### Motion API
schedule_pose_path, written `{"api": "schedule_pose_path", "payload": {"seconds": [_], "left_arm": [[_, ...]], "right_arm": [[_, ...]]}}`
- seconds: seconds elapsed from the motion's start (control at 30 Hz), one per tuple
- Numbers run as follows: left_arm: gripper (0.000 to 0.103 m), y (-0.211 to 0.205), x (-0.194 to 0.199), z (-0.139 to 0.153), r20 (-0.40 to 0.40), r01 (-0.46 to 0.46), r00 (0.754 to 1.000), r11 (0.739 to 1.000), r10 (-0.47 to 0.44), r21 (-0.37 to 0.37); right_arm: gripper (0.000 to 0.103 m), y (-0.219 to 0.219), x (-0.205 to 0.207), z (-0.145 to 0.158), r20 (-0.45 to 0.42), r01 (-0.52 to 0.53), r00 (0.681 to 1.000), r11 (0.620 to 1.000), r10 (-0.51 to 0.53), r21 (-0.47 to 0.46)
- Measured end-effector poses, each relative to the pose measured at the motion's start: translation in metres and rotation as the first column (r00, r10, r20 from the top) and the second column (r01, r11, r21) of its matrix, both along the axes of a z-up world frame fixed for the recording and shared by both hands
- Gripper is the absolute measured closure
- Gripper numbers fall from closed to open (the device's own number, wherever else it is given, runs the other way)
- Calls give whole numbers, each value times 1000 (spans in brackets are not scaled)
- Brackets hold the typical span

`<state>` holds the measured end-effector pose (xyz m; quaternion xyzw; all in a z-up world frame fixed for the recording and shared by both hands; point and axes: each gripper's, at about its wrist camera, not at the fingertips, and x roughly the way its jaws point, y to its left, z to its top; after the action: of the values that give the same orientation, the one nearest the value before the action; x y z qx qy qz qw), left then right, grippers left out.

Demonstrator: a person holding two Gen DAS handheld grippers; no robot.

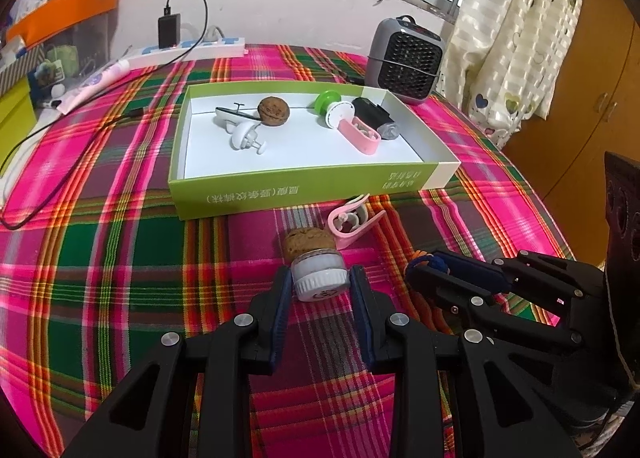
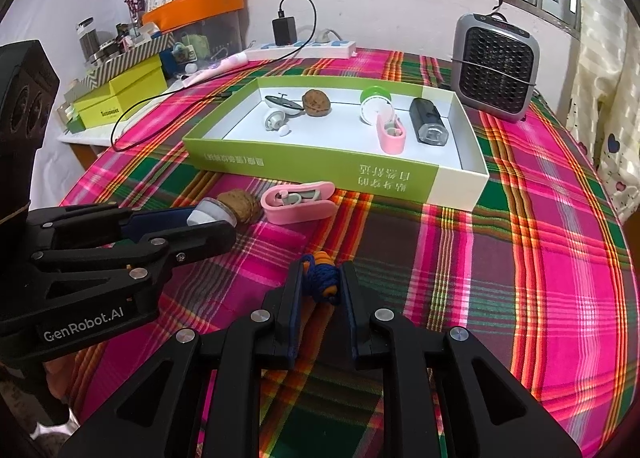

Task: Organize objects
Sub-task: 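Grasp the white cork-lidded jar with the left tool while the right tool holds the toy, then lift the white jar off the cloth with the left tool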

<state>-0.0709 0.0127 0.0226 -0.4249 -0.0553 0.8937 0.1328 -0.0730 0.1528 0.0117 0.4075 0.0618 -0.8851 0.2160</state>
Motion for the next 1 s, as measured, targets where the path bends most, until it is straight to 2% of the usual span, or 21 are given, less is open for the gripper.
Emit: {"api": "schedule_pose_path", "payload": {"seconds": [0.7,1.0], "left_arm": [[76,-2,-3,17,-55,-3,998,1000,3,-5],[76,-4,-11,25,-78,-1,997,1000,2,15]], "right_arm": [[84,2,-5,16,-39,11,999,1000,-12,-23],[84,1,-12,22,-55,9,998,1000,-11,-28]]}}
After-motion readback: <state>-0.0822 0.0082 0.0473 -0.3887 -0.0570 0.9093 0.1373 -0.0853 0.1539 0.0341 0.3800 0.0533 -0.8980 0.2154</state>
